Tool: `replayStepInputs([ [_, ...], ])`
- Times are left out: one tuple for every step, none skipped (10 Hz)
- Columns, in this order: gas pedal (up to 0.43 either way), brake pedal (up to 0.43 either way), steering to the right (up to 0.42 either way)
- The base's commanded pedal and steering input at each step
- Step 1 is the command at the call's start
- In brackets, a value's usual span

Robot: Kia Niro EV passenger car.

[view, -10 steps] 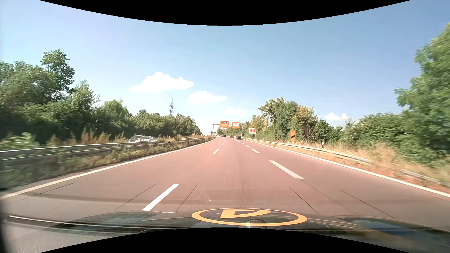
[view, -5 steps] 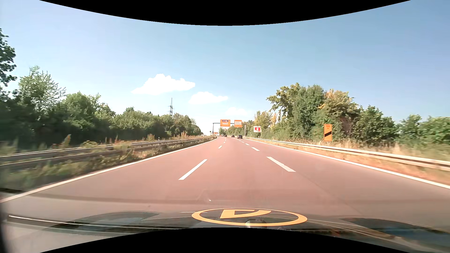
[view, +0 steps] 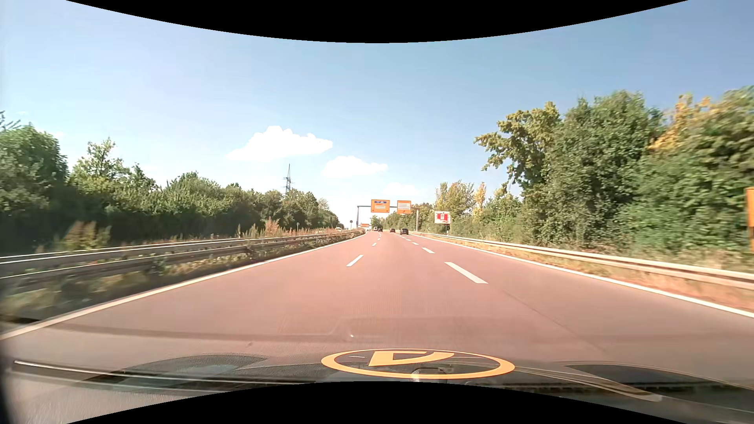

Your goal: Follow the waypoints while adhering to traffic rules and regulations

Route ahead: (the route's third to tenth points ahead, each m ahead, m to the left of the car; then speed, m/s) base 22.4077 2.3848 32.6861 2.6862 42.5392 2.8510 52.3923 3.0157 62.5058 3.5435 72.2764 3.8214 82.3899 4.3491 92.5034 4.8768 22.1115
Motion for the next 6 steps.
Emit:
replayStepInputs([
  [0.248,0.000,-0.007],
  [0.248,0.000,-0.006],
  [0.248,0.000,-0.006],
  [0.248,0.000,-0.006],
  [0.248,0.000,-0.006],
  [0.248,0.000,-0.006],
])
